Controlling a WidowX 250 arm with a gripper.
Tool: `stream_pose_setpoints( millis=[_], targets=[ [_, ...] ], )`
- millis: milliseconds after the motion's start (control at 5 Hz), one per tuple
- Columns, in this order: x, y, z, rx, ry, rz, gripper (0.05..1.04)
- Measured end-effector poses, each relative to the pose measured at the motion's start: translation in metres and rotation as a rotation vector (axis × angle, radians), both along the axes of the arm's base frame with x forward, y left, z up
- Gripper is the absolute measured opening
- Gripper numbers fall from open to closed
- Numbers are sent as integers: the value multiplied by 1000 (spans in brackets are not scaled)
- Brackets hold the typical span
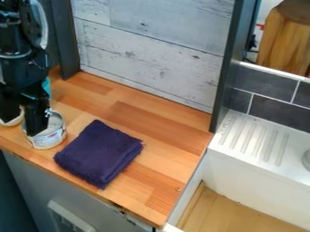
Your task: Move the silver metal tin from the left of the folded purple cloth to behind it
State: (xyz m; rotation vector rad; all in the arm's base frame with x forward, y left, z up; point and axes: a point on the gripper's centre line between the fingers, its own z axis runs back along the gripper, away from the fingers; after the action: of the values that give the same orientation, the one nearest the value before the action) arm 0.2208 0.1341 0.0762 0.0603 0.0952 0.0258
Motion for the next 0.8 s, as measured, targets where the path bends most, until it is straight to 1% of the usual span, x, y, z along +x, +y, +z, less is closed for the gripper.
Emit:
stream_pose_setpoints(
  millis=[200, 400, 600, 800],
  targets=[
    [-2, -1, -6, -14, 20, 3, 1001],
    [-1, 5, -10, -33, -14, -14, 1001],
    [-5, 15, -18, -14, 0, 11, 1001],
    [-8, 33, -26, 22, 25, 35, 1001]
  ],
)
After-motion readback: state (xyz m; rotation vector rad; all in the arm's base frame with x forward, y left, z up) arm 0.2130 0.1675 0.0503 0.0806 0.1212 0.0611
